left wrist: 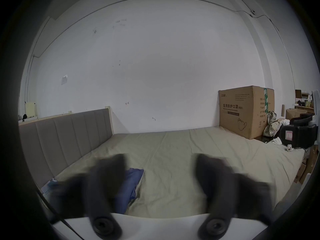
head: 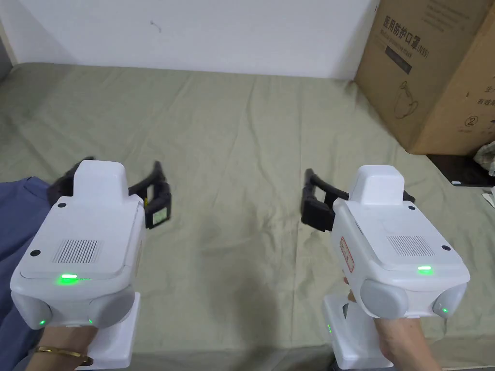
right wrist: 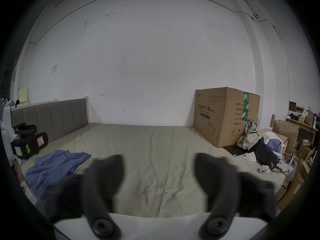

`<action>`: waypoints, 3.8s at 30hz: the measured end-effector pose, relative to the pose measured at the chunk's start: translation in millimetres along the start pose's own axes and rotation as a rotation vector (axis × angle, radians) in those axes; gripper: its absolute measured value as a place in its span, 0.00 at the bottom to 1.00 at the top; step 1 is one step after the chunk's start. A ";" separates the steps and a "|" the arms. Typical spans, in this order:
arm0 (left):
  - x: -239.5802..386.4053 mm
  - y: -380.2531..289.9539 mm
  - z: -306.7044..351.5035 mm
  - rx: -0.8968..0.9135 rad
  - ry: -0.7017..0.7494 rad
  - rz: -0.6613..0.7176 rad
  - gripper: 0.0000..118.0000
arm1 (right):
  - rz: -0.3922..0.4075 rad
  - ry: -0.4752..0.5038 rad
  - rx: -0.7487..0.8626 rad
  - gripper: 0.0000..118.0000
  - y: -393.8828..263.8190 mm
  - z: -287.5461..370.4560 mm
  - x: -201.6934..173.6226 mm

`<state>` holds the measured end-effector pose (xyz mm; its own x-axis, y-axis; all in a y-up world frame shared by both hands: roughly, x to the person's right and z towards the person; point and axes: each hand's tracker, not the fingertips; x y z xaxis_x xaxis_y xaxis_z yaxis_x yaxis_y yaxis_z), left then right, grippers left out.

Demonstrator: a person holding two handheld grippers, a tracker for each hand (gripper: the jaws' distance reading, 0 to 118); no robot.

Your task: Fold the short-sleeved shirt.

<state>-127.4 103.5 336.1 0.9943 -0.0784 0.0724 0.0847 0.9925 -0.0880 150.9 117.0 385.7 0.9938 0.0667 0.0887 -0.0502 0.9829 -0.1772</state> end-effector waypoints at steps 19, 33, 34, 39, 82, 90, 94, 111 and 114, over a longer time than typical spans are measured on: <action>2.7 4.6 -3.0 -0.002 -0.023 0.021 0.00 | -0.039 0.048 -0.029 0.00 4.6 -0.9 0.7; -18.6 -4.8 -18.8 -0.004 -0.031 0.018 0.00 | -0.029 0.049 -0.025 0.00 7.0 2.7 3.7; -18.5 -4.1 -19.0 -0.005 -0.033 0.015 0.00 | -0.028 0.049 -0.024 0.00 7.0 3.2 4.0; -17.5 -7.6 -21.1 -0.005 -0.035 0.016 0.00 | -0.028 0.048 -0.024 0.00 7.2 3.2 5.2; -176.8 -18.5 93.6 -0.064 0.534 0.073 0.00 | 0.095 0.636 -0.022 0.00 21.4 -41.3 -200.7; -189.1 -24.2 70.5 -0.143 0.481 0.119 0.88 | 0.111 0.640 -0.030 0.00 20.6 -43.2 -202.0; -204.1 -17.7 35.9 -0.197 0.428 0.119 1.00 | 0.115 0.633 -0.034 0.00 20.9 -48.2 -200.5; -235.8 -128.0 -285.8 -1.029 0.093 0.191 1.00 | 0.142 0.537 -0.170 0.00 -4.5 -127.6 -188.5; -225.2 -151.8 -307.0 -1.114 0.101 0.173 0.99 | 0.149 0.511 -0.202 0.00 -13.1 -140.6 -181.4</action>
<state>-344.2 -58.2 28.2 0.9947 -0.0059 -0.1026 -0.0937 0.3583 -0.9289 -14.8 67.9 234.1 0.9017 0.0611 -0.4281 -0.2232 0.9136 -0.3398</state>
